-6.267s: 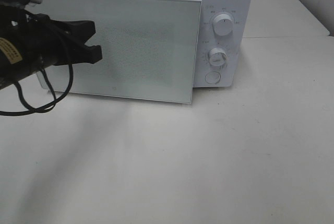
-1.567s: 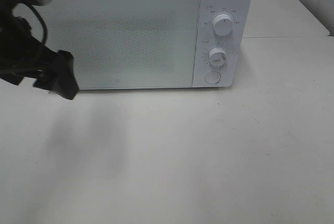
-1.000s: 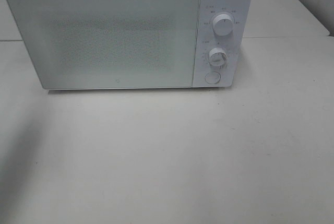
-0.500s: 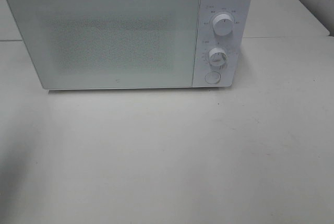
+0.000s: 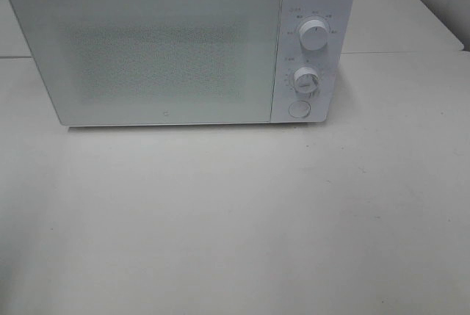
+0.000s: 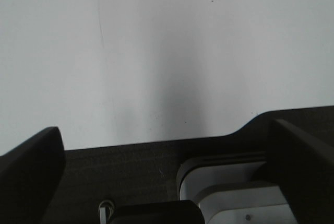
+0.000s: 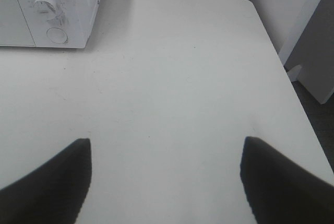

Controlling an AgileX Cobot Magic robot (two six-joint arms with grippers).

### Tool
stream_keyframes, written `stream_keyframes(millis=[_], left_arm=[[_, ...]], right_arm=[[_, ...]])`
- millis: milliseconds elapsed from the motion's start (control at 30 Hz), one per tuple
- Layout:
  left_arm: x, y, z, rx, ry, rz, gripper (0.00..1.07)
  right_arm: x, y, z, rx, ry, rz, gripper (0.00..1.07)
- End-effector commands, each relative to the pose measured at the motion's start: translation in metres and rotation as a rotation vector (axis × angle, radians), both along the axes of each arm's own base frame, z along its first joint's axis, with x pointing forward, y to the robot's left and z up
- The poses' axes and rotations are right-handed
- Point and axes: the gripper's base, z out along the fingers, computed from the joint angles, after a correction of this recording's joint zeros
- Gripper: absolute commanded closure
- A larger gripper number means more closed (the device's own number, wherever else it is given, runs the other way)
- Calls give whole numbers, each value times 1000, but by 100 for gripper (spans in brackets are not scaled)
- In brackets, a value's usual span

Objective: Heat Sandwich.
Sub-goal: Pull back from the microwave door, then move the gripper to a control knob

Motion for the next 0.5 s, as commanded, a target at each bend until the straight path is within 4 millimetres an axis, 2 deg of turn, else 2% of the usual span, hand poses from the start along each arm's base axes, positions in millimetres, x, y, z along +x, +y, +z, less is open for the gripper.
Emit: stream_keyframes(millis=[33,100,233,500], left_arm=[[-14,1,-2,0,-124,8,7],[-29,2,4,-5,-227,9,7],[-45,3,9,-9,-331,9,7],[-62,3,13,-22,-442,8,7]], right_arm=[[-4,0,1,6,-41,-12,31],[-4,0,1,6,-41,-12,31],[-4,0,1,6,-41,-12,31],[-4,0,1,7,-41,-12,31]])
